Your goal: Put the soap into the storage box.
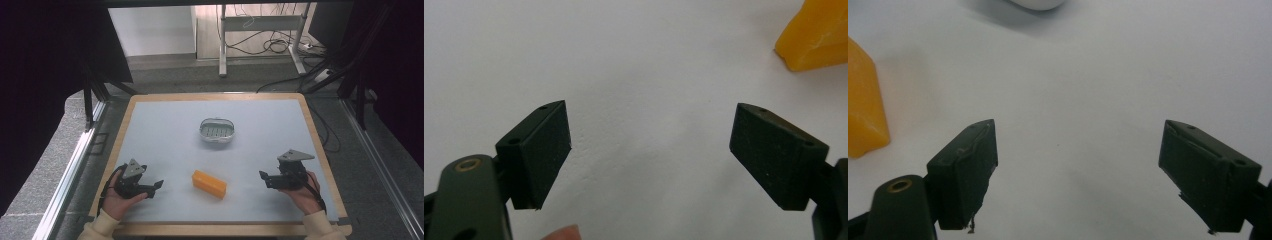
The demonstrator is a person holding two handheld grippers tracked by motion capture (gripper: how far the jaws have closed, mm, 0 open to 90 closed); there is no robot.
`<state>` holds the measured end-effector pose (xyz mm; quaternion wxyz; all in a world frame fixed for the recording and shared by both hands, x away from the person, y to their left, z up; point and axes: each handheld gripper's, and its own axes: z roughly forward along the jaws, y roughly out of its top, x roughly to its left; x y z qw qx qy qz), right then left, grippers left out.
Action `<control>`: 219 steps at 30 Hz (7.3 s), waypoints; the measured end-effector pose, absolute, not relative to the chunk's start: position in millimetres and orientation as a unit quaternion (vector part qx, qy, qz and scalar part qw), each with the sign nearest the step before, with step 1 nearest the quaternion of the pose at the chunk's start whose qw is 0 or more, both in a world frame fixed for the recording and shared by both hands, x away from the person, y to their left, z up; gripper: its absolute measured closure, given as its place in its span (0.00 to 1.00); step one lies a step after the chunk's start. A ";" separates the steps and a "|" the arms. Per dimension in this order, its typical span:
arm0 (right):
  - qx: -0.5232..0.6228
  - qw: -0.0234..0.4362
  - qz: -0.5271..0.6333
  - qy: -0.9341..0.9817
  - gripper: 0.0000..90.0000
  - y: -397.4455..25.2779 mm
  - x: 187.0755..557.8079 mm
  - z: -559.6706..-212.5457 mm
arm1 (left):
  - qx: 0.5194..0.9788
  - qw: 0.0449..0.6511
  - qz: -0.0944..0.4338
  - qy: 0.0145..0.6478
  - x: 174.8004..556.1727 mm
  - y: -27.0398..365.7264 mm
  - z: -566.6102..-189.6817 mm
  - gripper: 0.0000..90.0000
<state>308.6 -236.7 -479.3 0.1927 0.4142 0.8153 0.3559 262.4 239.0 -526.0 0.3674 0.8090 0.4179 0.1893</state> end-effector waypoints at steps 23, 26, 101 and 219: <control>0.360 0.171 0.333 0.854 0.25 -199.2 313.3 -438.7 | 0.807 0.376 0.179 0.419 264.0 237.8 -526.5 0.19; 0.350 0.166 0.332 0.860 0.25 -191.6 315.5 -436.9 | 0.808 0.374 0.177 0.420 264.2 238.1 -527.1 0.19; 0.215 0.079 0.259 0.938 0.36 -56.1 310.7 -455.3 | 0.814 0.369 0.184 0.408 261.4 236.1 -524.8 0.19; 0.121 0.099 0.212 0.965 0.68 -69.6 363.6 -378.5 | 0.818 0.359 0.182 0.412 262.9 234.5 -530.4 0.19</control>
